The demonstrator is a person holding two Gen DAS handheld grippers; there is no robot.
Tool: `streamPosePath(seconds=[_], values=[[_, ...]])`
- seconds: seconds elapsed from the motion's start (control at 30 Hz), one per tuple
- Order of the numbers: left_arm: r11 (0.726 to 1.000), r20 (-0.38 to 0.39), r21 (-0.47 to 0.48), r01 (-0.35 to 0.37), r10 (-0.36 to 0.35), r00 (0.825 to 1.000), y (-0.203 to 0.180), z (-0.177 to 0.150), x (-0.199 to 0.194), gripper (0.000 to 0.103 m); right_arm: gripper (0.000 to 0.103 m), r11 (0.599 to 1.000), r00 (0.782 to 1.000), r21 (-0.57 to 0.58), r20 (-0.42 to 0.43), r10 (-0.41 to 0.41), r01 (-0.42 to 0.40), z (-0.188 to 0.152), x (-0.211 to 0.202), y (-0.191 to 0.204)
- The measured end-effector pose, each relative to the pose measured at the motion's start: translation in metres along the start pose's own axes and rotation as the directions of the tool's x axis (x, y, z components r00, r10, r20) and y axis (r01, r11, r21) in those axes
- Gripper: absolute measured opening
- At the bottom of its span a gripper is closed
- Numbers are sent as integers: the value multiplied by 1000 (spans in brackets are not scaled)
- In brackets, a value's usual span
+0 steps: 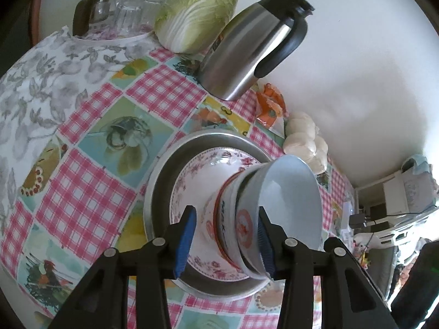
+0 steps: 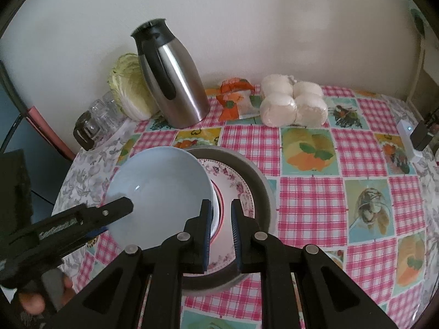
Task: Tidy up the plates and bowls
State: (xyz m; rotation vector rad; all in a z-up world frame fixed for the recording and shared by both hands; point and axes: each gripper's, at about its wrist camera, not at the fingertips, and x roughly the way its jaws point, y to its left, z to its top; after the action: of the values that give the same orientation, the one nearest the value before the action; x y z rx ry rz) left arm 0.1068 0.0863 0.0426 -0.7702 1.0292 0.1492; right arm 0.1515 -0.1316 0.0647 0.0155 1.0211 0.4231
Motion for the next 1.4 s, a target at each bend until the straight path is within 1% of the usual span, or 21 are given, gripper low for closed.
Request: streamPosePath(seconds=[0.1,0.13,0.17,0.2,0.23,0.3,0.37,0.4,0.43,0.53,0.6,0.63,0.67,0.77,0.97,1.03,1.17,1.4], values=[[999,28,41,-18,17,999,-7,-8,-13,46,15,1000,1000,-10,15,-1,1,-9,-11,-1],[999,35,48,-21,19,999,-7,-10,-17,48,17,1000,1000,-14,18,-1,1,-12,-14,-2],[998,41,54,-24,22,999,-8,-12,-22,53,19,1000,1000,-21,16,-2,3,-18,-16,-3],[998,47,58,-30,27,999,-8,-15,-25,56,26,1000,1000,-25,13,-5,5,-22,-17,-3],[997,52,61,-36,32,998,-8,-17,-28,61,36,999,1000,-32,4,-10,11,-29,-17,-4],[996,60,67,-66,62,996,-6,-23,-34,67,45,999,1000,-38,-6,-16,16,-39,-16,-5],[991,63,77,-108,103,993,-3,-31,-37,70,47,999,999,-43,-21,-26,25,-53,-12,-7],[988,65,85,-127,122,990,-2,-35,-37,71,50,999,999,-43,-26,-32,31,-57,-11,-9],[985,63,91,-149,144,988,0,-39,-37,75,55,998,999,-41,-34,-41,40,-62,-8,-10],[975,67,105,-197,190,979,7,-52,-36,88,65,998,998,-36,-39,-51,50,-73,-6,-15],[968,71,116,-224,217,974,11,-57,-35,92,70,997,997,-45,-36,-61,60,-78,-6,-15],[962,77,123,-243,235,969,14,-61,-34,96,70,997,997,-52,-33,-67,65,-80,-6,-14],[958,79,128,-256,248,966,15,-63,-33,102,70,996,997,-61,-30,-70,68,-83,-6,-14],[950,83,137,-281,271,959,22,-70,-31,103,74,994,996,-80,-34,-82,79,-90,-3,-12],[948,64,123,-295,289,955,37,-74,-22,103,76,991,993,-97,-55,-101,95,-101,8,-10],[948,54,115,-295,291,955,41,-74,-19,103,87,990,992,-100,-62,-108,102,-102,11,-9],[946,32,117,-302,300,953,48,-73,-12,103,87,989,992,-104,-63,-111,104,-101,17,-7],[931,8,154,-332,335,942,54,-72,-2,103,87,987,990,-116,-64,-123,115,-99,24,0]])
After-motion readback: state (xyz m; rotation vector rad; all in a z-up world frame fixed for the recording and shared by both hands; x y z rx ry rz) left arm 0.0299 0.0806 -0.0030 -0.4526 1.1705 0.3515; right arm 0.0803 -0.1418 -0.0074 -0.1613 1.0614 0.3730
